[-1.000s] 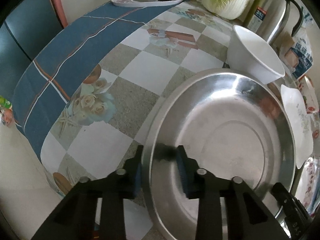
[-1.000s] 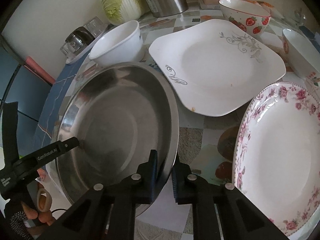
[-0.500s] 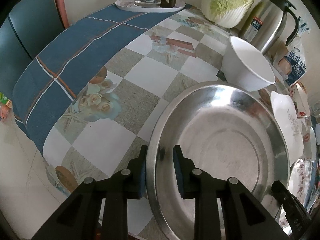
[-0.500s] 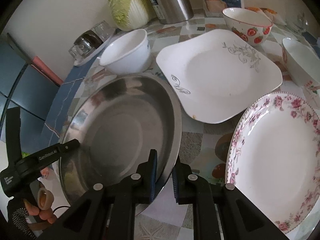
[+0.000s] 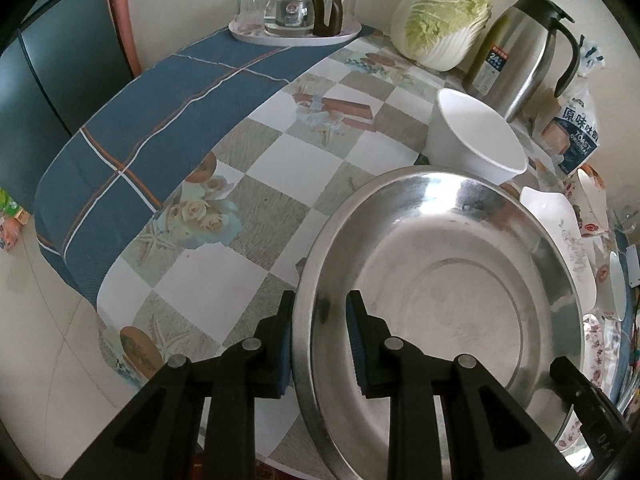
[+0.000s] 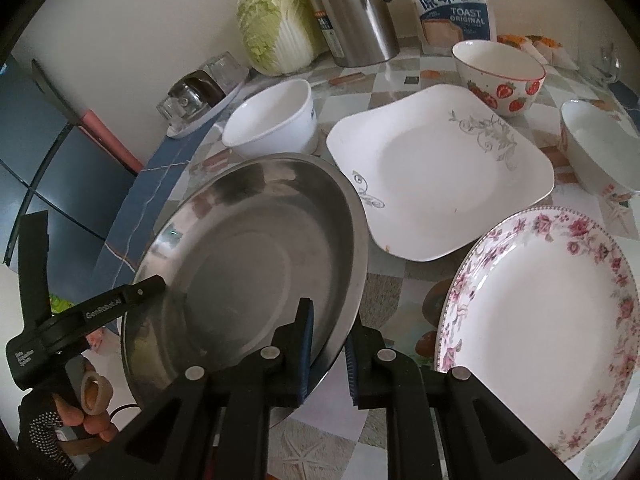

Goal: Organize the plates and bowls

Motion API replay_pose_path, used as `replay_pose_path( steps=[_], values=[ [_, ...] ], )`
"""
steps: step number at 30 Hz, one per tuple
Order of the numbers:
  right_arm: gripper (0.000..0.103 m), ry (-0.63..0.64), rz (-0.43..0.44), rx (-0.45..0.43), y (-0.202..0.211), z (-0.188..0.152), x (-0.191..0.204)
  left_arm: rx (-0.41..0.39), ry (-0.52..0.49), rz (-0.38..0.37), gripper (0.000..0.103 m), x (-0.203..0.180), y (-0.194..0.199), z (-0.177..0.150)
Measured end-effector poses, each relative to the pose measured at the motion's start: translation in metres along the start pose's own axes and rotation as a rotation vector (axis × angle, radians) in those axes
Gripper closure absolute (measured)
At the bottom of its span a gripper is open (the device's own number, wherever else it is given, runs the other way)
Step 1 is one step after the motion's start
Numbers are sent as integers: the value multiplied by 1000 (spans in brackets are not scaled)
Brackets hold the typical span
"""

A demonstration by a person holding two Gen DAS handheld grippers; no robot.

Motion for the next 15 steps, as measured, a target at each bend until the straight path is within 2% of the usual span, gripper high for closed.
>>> replay_pose_path(
  steps=[6, 15],
  values=[
    [87, 1, 5, -19, 11, 3, -6, -23, -20, -7, 77, -11, 9, 3],
    [87, -27, -7, -56, 24, 12, -28, -63, -100, -3, 77, -49, 26, 20]
  ],
)
Point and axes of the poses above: each gripper's, at about its wrist camera, not at the fingertips, and y roughly against the way its jaws point, x to its left, z to its top, the point moved 8 cm from there along -y, roughly the way its jaws point, and after that the axes turned 1 degree about -x, right-handed, at the moved point
